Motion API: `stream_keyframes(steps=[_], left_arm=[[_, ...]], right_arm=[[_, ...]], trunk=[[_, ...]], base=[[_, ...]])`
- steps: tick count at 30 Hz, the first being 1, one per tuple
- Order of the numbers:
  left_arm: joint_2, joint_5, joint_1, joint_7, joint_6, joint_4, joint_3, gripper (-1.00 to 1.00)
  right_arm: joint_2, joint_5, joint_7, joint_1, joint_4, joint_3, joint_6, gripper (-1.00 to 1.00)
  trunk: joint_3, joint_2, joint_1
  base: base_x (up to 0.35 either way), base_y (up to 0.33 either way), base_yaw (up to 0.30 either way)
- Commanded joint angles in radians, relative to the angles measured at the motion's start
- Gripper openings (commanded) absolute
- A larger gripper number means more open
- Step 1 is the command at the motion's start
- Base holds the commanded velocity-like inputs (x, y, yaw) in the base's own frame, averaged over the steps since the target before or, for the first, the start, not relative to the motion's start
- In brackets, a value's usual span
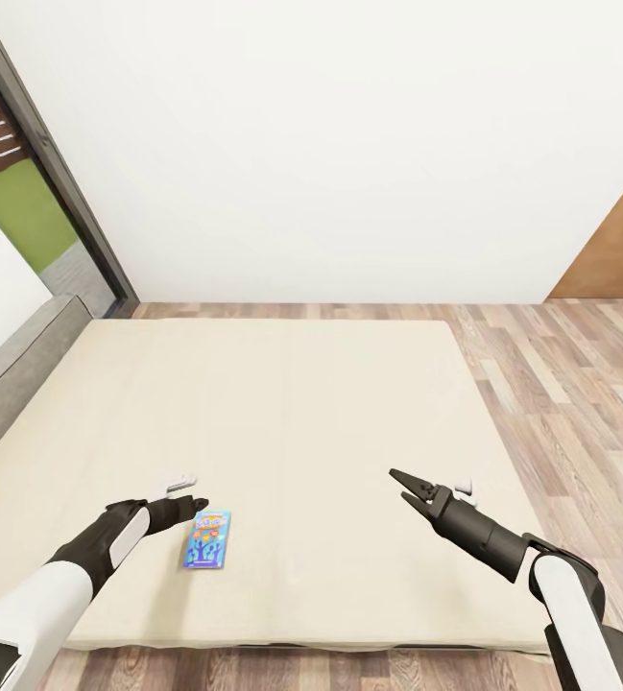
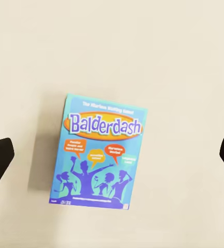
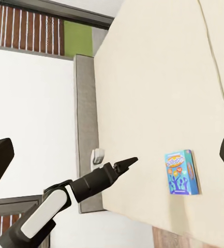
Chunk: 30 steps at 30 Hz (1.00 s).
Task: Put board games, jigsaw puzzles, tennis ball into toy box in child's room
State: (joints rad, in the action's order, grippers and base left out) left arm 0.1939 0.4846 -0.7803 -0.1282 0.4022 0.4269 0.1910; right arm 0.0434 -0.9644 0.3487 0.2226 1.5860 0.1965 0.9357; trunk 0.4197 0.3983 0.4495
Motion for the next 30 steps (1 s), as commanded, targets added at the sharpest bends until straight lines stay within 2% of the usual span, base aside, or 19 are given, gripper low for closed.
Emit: stream_keyframes(steps=[1, 7, 10, 16, 30], left_arm=[[0.001, 0.003, -0.001, -0.001, 0.004, 0.001, 0.004, 1.0], [-0.002, 0.005, -0.001, -0.004, 0.005, 0.006, 0.004, 1.0], [-0.02, 0.004, -0.001, -0.002, 0.009, 0.027, 0.005, 1.0], [-0.032, 0.003, -0.002, 0.001, 0.013, 0.042, 0.005, 1.0], [-0.026, 0.003, -0.002, 0.002, 0.012, 0.046, 0.005, 1.0]], right_arm=[[0.0, 0.006, 0.007, 0.001, 0.0, 0.001, 0.005, 1.0], [0.001, 0.006, 0.008, 0.001, 0.0, 0.002, 0.006, 1.0], [0.001, 0.006, 0.014, 0.001, 0.0, 0.002, 0.006, 1.0], [0.001, 0.006, 0.04, 0.0, 0.0, 0.002, 0.005, 1.0], [0.001, 0.007, 0.082, -0.003, 0.0, 0.001, 0.005, 1.0]], trunk=[[0.002, 0.002, 0.001], [0.008, 0.002, 0.001], [0.012, 0.002, 0.001], [0.022, 0.002, 0.001], [0.045, 0.002, 0.001]], base=[[0.0, 0.0, 0.0], [0.0, 0.0, 0.0], [0.0, 0.0, 0.0], [0.0, 0.0, 0.0], [0.0, 0.0, 0.0]])
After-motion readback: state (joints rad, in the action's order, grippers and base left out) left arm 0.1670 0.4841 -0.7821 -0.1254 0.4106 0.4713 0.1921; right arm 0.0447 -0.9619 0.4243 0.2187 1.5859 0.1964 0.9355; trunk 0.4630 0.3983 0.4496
